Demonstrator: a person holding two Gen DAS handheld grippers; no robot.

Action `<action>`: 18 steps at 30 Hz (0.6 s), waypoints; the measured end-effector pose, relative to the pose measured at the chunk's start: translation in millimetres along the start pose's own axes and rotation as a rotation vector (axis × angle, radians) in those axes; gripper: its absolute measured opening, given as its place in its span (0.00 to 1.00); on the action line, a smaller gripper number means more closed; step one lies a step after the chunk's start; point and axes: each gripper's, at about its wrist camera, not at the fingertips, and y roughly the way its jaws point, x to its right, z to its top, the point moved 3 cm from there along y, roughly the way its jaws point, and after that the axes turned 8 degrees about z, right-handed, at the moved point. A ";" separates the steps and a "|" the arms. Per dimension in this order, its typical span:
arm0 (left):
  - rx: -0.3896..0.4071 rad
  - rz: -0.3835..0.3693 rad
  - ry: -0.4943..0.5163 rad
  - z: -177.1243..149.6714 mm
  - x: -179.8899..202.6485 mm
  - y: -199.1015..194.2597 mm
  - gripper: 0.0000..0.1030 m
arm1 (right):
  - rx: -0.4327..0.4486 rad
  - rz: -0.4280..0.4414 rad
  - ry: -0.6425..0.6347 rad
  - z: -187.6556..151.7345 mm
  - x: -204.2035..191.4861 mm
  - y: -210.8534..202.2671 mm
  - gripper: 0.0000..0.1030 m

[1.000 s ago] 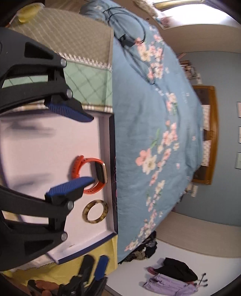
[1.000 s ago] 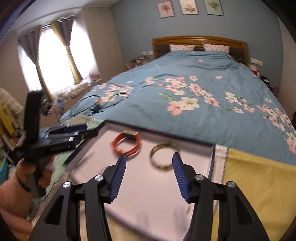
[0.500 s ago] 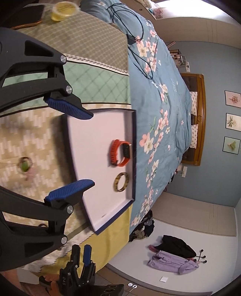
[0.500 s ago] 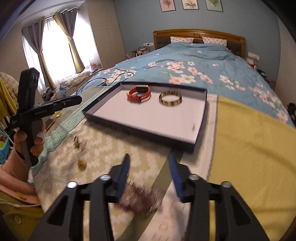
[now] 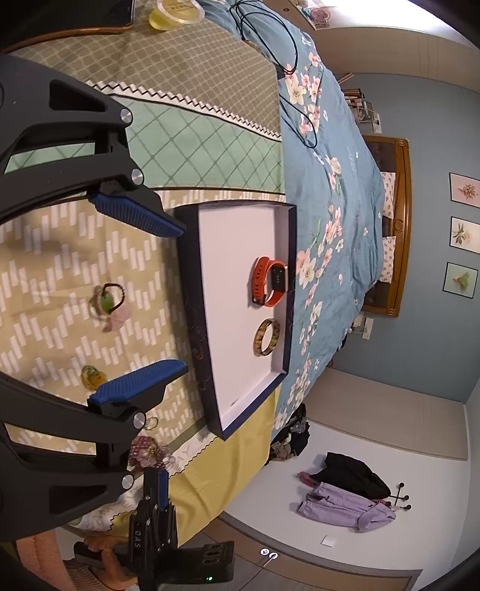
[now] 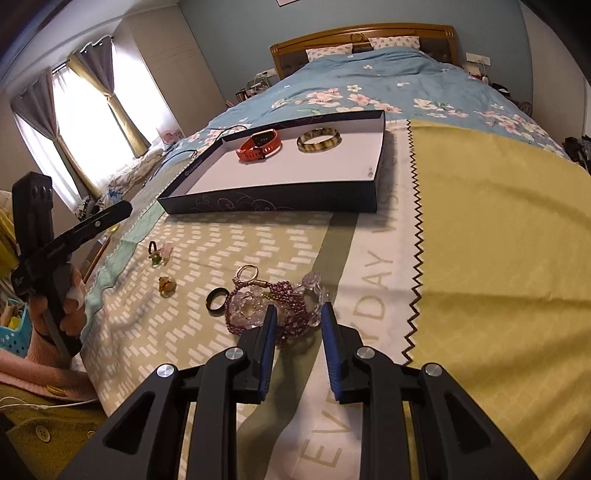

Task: Organize jewelry
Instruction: 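Grasp the dark red beaded necklace with the right tool while the left tool grasps the black ring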

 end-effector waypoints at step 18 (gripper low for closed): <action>-0.033 -0.068 0.018 -21.4 6.0 -3.7 0.66 | 0.061 0.004 -0.106 11.1 -35.5 -15.9 0.09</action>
